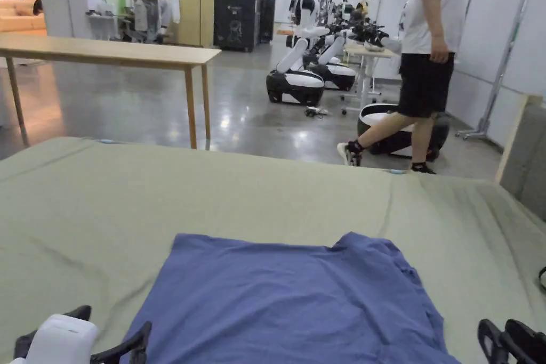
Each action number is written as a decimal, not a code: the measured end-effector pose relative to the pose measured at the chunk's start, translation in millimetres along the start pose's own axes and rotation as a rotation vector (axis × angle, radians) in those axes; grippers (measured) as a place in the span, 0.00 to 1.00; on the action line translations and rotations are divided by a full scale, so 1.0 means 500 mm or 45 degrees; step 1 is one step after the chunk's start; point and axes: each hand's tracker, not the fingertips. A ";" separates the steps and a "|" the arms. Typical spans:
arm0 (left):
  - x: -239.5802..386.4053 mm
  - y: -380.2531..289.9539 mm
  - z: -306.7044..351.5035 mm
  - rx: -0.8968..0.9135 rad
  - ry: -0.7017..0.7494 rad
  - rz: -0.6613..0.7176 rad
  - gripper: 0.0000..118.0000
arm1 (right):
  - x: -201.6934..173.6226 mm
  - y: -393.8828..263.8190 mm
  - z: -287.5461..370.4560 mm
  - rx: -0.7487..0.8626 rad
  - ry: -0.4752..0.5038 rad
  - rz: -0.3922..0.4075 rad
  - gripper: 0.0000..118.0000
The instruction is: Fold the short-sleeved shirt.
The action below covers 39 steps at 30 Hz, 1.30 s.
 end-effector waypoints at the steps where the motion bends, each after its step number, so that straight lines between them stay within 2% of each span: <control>1: -0.006 -0.007 -0.007 -0.077 0.003 0.047 0.06 | -0.002 -0.009 -0.004 -0.026 -0.069 0.034 0.03; 2: -0.013 -0.026 -0.019 -0.143 0.076 0.037 0.00 | -0.002 -0.019 -0.006 -0.041 -0.099 0.053 0.03; 3: -0.021 -0.036 -0.017 -0.070 0.048 0.024 0.00 | 0.004 -0.025 -0.010 -0.055 -0.043 0.039 0.03; 4: -0.035 -0.049 -0.024 -0.148 0.071 0.010 0.00 | 0.009 -0.032 -0.012 -0.088 -0.033 0.009 0.03; 6: -0.057 -0.079 -0.041 -0.233 0.114 0.023 0.00 | 0.015 -0.047 -0.015 -0.106 -0.052 -0.003 0.03; 9: -0.093 -0.121 -0.071 -0.332 0.059 0.106 0.02 | 0.030 -0.067 -0.018 -0.166 -0.065 -0.040 0.03; 10: -0.097 -0.136 -0.084 -0.343 0.058 0.121 0.14 | 0.035 -0.076 -0.025 -0.182 -0.066 -0.055 0.03; 11: -0.102 -0.145 -0.097 -0.365 0.052 0.129 0.50 | 0.039 -0.084 -0.032 -0.208 -0.066 -0.070 0.03; 12: -0.106 -0.155 -0.114 -0.397 0.036 0.149 0.81 | 0.044 -0.093 -0.041 -0.239 -0.073 -0.084 0.03; 13: -0.104 -0.165 -0.131 -0.456 0.028 0.160 0.95 | 0.047 -0.098 -0.042 -0.258 -0.085 -0.092 0.03; 20: -0.083 -0.195 -0.198 -0.523 -0.016 0.109 0.93 | 0.068 -0.122 -0.066 -0.352 -0.131 -0.082 0.03; 22: -0.083 -0.196 -0.210 -0.540 -0.038 0.112 0.89 | 0.080 -0.129 -0.073 -0.382 -0.141 -0.083 0.03; 23: -0.080 -0.193 -0.215 -0.543 -0.041 0.113 0.75 | 0.085 -0.133 -0.077 -0.400 -0.148 -0.083 0.03; 24: -0.077 -0.191 -0.221 -0.544 -0.034 0.106 0.56 | 0.089 -0.135 -0.080 -0.421 -0.156 -0.083 0.03; 26: -0.066 -0.183 -0.227 -0.580 0.020 0.072 0.03 | 0.099 -0.142 -0.084 -0.454 -0.164 -0.091 0.03; 28: -0.065 -0.177 -0.229 -0.592 -0.021 0.099 0.03 | 0.110 -0.150 -0.089 -0.501 -0.179 -0.092 0.04; 29: -0.061 -0.173 -0.227 -0.586 -0.010 0.096 0.03 | 0.119 -0.155 -0.092 -0.528 -0.160 -0.117 0.15; 30: -0.050 -0.156 -0.215 -0.570 0.007 0.090 0.03 | 0.125 -0.159 -0.095 -0.543 -0.154 -0.131 0.34; 31: -0.047 -0.150 -0.213 -0.569 -0.001 0.091 0.03 | 0.128 -0.163 -0.098 -0.560 -0.138 -0.139 0.59; 32: -0.044 -0.143 -0.213 -0.575 -0.001 0.095 0.03 | 0.128 -0.170 -0.103 -0.579 -0.112 -0.135 0.80; 33: -0.040 -0.137 -0.211 -0.577 0.004 0.098 0.03 | 0.131 -0.178 -0.109 -0.591 -0.089 -0.126 0.80; 36: -0.029 -0.124 -0.206 -0.572 0.006 0.105 0.03 | 0.119 -0.203 -0.138 -0.682 -0.084 -0.072 0.80; 37: -0.026 -0.121 -0.208 -0.575 0.005 0.107 0.03 | 0.116 -0.214 -0.147 -0.724 -0.048 -0.064 0.78; 38: -0.031 -0.121 -0.210 -0.582 0.006 0.109 0.03 | 0.114 -0.222 -0.152 -0.739 -0.002 -0.068 0.48; 39: -0.027 -0.119 -0.210 -0.587 0.008 0.107 0.03 | 0.111 -0.223 -0.152 -0.713 -0.033 -0.072 0.11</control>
